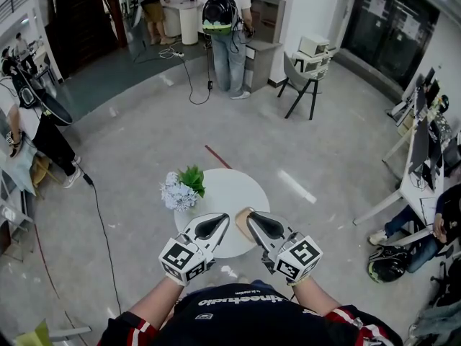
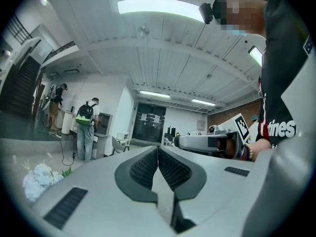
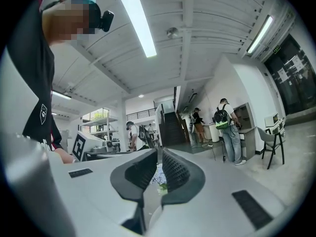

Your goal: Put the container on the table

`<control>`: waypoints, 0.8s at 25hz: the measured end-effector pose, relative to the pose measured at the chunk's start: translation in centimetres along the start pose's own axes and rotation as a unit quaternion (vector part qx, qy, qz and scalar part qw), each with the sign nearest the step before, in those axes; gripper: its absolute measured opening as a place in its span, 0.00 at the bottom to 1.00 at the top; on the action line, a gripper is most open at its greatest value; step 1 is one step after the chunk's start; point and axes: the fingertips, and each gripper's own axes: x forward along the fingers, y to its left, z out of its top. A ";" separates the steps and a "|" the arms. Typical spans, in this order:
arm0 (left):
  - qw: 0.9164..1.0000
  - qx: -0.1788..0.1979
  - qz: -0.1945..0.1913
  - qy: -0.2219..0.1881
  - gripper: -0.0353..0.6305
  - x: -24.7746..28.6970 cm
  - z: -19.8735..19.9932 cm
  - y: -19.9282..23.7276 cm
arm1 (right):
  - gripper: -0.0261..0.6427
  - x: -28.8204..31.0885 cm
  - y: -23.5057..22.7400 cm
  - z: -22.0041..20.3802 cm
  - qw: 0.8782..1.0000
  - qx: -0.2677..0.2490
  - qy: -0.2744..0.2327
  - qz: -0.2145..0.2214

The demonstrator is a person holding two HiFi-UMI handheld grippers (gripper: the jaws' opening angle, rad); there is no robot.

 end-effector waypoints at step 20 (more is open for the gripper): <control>1.000 -0.001 -0.005 -0.006 0.09 -0.2 1.3 -0.4 | 0.06 0.2 0.2 0.4 1.000 -0.014 0.017 -0.004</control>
